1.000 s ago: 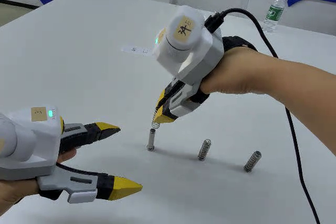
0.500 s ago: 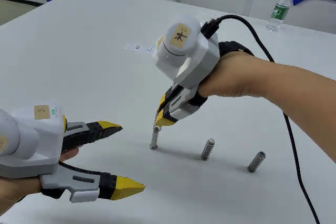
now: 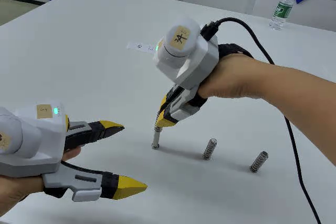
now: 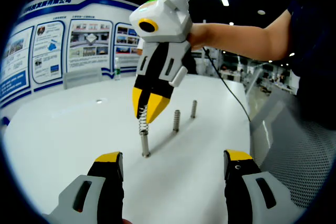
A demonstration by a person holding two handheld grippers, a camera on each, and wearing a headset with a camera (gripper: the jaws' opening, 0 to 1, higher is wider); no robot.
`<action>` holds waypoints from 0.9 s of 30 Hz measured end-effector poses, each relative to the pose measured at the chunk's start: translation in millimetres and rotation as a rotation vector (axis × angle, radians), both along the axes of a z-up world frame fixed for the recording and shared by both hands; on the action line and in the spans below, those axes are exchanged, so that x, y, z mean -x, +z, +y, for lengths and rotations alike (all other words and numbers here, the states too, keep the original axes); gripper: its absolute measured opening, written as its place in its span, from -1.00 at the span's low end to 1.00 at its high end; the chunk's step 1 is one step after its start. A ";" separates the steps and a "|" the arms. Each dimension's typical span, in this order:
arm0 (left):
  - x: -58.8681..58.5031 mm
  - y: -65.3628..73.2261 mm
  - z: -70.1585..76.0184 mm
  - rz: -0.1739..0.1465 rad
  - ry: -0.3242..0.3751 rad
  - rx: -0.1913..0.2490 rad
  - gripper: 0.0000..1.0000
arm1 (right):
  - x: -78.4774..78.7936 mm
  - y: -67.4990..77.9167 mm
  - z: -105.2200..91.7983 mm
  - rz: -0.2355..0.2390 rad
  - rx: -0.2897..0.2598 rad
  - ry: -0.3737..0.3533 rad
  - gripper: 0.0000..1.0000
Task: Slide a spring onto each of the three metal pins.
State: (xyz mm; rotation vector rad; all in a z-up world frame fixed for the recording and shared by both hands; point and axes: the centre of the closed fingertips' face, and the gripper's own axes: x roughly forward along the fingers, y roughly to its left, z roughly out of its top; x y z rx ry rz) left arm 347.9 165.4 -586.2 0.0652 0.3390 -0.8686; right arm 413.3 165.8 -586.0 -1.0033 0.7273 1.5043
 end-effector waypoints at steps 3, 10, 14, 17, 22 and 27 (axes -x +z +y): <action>-0.1 0.0 0.3 0.001 0.001 0.001 0.59 | -0.4 -2.3 0.5 0.005 0.000 -0.006 -0.76; 0.3 -0.7 0.2 0.005 0.001 0.000 0.59 | -0.3 -12.8 -0.1 0.008 0.025 -0.012 -0.76; 0.5 -1.2 0.0 0.007 0.002 0.001 0.58 | -0.5 -20.9 -0.6 0.013 0.036 -0.016 -0.76; 0.7 -1.5 -0.3 0.009 0.000 -0.001 0.58 | -1.1 -23.7 -0.4 0.012 0.038 -0.022 -0.76; 0.4 -1.3 -1.0 0.009 -0.003 -0.004 0.58 | -0.9 -32.5 2.2 0.009 0.046 -0.029 -0.76; 0.9 -1.4 -0.7 0.010 -0.003 -0.003 0.58 | -0.6 -39.1 1.0 0.011 0.057 -0.034 -0.76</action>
